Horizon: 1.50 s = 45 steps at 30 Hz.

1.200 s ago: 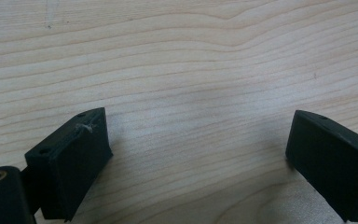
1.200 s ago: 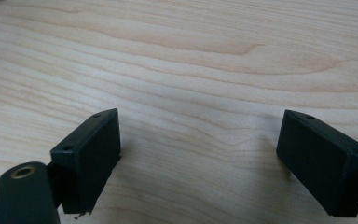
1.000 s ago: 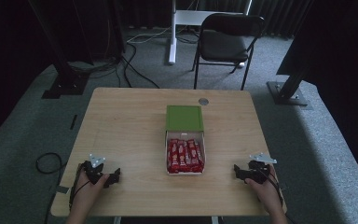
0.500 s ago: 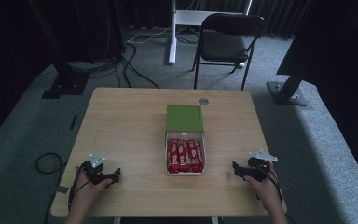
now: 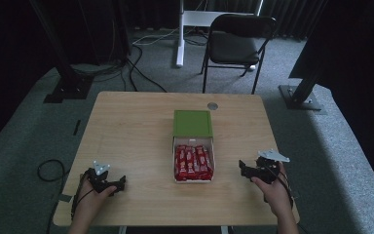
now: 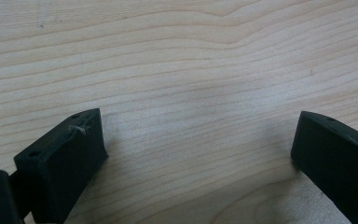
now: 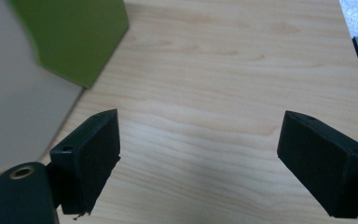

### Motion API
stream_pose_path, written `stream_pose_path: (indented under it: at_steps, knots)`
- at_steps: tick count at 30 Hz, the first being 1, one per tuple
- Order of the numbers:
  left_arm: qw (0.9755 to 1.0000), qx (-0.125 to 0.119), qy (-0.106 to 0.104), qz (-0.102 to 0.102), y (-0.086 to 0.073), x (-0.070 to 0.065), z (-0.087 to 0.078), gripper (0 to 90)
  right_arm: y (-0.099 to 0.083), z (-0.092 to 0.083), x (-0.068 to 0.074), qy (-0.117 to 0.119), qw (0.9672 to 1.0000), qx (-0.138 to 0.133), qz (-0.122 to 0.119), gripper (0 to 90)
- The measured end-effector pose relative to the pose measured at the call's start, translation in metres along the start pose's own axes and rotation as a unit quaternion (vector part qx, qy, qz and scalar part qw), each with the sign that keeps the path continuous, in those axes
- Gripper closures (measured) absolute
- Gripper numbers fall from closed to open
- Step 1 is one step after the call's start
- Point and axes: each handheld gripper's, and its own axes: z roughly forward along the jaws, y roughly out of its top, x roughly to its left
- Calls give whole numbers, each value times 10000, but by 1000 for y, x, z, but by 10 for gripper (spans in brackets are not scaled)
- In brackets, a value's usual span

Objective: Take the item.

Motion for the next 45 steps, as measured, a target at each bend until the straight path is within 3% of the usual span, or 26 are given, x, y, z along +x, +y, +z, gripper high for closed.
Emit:
stream_pose_path:
  at_steps: [26, 45]
  knots:
    - [10000, 1, 5, -10, 0, 0, 0, 33, 54, -11, 59, 436, 9974, -487, -306, 128]
    - [10000, 4, 8, -5, 0, 0, 0, 33, 71, -4, 110, 954, 9919, -597, -587, 129]
